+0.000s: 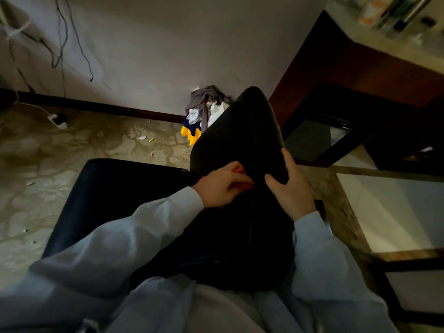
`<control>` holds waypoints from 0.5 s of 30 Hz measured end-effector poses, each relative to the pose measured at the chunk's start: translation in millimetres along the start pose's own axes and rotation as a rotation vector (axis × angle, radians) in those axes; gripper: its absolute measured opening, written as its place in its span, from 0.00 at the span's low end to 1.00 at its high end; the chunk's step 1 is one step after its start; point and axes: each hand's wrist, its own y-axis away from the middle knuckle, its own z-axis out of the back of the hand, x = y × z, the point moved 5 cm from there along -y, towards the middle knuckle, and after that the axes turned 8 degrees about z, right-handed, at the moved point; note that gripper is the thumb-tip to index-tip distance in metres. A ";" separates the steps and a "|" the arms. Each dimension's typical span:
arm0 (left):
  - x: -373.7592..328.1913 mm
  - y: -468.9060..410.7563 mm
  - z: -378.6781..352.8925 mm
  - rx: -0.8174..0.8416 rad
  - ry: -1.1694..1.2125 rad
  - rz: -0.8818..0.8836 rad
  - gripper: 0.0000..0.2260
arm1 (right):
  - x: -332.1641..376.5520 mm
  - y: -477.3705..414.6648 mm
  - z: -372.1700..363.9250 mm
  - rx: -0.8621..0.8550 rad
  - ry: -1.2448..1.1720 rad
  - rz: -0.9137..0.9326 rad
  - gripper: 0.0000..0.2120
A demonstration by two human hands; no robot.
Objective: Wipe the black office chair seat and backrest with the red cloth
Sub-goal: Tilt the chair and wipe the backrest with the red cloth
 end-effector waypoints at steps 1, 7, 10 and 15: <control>4.2 4.5 -1.9 -0.013 0.062 -0.005 0.13 | 1.0 3.6 0.0 -0.005 -0.007 0.000 0.31; 24.5 -3.5 19.9 -0.356 0.182 0.128 0.12 | 2.1 47.4 -6.9 0.059 -0.017 -0.034 0.32; 11.4 -18.6 27.4 -0.392 0.156 0.129 0.13 | 1.6 72.4 -17.3 0.038 0.066 -0.048 0.37; -3.4 -27.3 4.1 -0.303 0.116 0.110 0.13 | -8.5 83.5 -20.6 -0.119 0.036 -0.071 0.38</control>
